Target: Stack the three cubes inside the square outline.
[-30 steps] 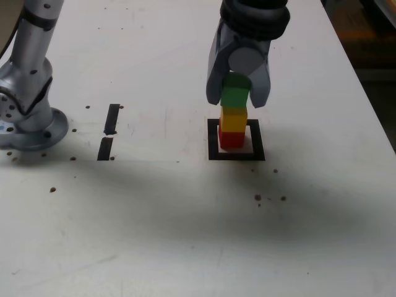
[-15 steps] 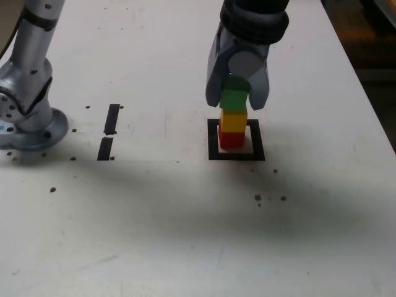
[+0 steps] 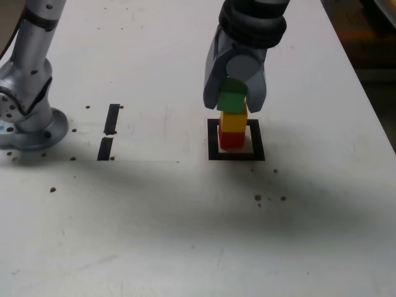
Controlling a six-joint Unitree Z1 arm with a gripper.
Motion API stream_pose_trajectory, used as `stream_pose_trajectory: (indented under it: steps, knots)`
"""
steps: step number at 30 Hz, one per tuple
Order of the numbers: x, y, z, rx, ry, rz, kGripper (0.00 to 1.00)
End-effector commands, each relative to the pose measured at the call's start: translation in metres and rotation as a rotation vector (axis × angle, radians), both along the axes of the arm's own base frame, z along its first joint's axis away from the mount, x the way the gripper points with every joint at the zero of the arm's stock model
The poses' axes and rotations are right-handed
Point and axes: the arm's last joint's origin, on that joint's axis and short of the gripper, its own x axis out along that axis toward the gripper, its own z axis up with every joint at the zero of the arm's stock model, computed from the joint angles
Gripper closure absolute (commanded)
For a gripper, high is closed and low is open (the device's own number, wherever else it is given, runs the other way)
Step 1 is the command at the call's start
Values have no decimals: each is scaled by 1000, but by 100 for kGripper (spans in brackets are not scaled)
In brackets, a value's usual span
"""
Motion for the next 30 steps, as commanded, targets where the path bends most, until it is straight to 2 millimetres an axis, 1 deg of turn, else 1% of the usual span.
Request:
stream_pose_trajectory:
  steps: [1, 4, 13, 16, 18, 21, 24, 25, 26, 27, 29, 30]
  knots:
    - [0, 1, -2, 0, 14, 5, 34]
    - [1, 1, -2, -2, 11, 5, 26]
    - [0, 1, 0, 0, -3, 14, 5]
    - [-6, 2, 7, 6, -16, 26, 1]
    - [-13, 2, 18, 8, -39, 30, 0]
    - [-30, 4, 44, 3, -94, 31, 0]
    - [-58, 8, 75, -1, -173, 29, 0]
    - [-69, 10, 86, 0, -200, 29, 0]
    - [-85, 13, 98, 3, -235, 28, 0]
    - [-97, 15, 106, 6, -258, 29, 0]
    - [-123, 22, 115, 13, -282, 38, 0]
    - [-136, 26, 116, 17, -283, 46, 0]
